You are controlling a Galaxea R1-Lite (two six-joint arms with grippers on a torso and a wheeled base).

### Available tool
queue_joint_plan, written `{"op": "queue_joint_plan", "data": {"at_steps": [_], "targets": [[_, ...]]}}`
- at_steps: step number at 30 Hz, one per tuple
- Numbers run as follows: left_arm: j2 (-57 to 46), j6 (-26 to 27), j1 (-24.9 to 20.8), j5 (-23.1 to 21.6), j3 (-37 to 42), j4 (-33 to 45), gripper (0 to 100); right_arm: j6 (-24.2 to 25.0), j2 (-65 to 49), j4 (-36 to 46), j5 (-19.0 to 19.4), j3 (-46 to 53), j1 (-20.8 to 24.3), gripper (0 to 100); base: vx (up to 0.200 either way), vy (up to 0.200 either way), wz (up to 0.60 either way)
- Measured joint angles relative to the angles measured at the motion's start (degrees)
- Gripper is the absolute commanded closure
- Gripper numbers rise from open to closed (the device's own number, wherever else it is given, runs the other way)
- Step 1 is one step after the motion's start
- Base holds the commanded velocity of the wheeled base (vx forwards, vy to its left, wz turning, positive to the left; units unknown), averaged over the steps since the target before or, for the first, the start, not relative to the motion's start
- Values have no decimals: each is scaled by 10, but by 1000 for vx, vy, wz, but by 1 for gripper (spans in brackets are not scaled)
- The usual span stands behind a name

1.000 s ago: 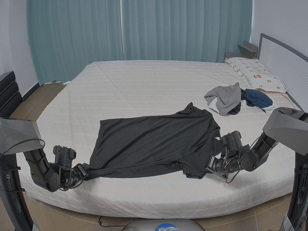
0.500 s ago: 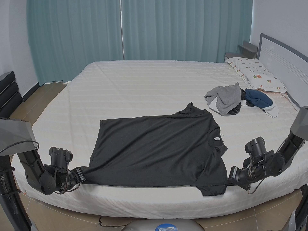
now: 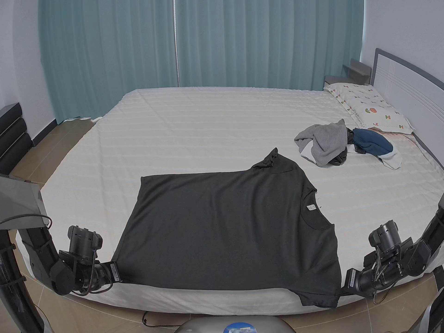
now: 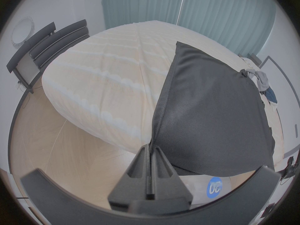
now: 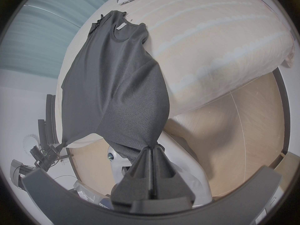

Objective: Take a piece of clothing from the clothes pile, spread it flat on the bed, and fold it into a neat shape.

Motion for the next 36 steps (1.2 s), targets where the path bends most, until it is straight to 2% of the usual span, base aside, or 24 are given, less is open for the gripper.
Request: {"op": "queue_joint_plan", "data": {"at_steps": [3, 4, 5, 6, 10, 19, 25, 30, 36], "targets": [[4, 0, -6, 1, 4, 0, 100, 0, 0, -3, 0, 4, 3, 100, 0, 0, 0], [6, 0, -7, 2, 4, 0, 100, 0, 1, -4, 0, 3, 3, 0, 0, 0, 0], [7, 0, -8, 2, 5, 0, 100, 0, 2, -5, 0, 3, 3, 0, 0, 0, 0], [8, 0, -9, 2, 5, 0, 0, 1, 4, -5, 0, 2, 3, 0, 0, 0, 0], [9, 0, -15, 2, 10, -2, 0, 7, 9, -13, 0, -12, 1, 0, 0, 0, 0], [-10, -5, -17, 0, 3, -14, 0, 21, -10, -18, 23, -78, -39, 0, 0, 0, 0], [-33, -9, -11, -6, -10, -21, 0, 41, -14, -20, 30, -108, -43, 0, 0, 0, 0], [-44, -44, -3, -8, -24, -20, 0, 53, -14, -20, 53, -119, -43, 0, 0, 200, 0], [-45, -49, 9, -12, -37, -18, 0, 62, -15, -21, 62, -117, -44, 0, 0, 200, 0]]}}
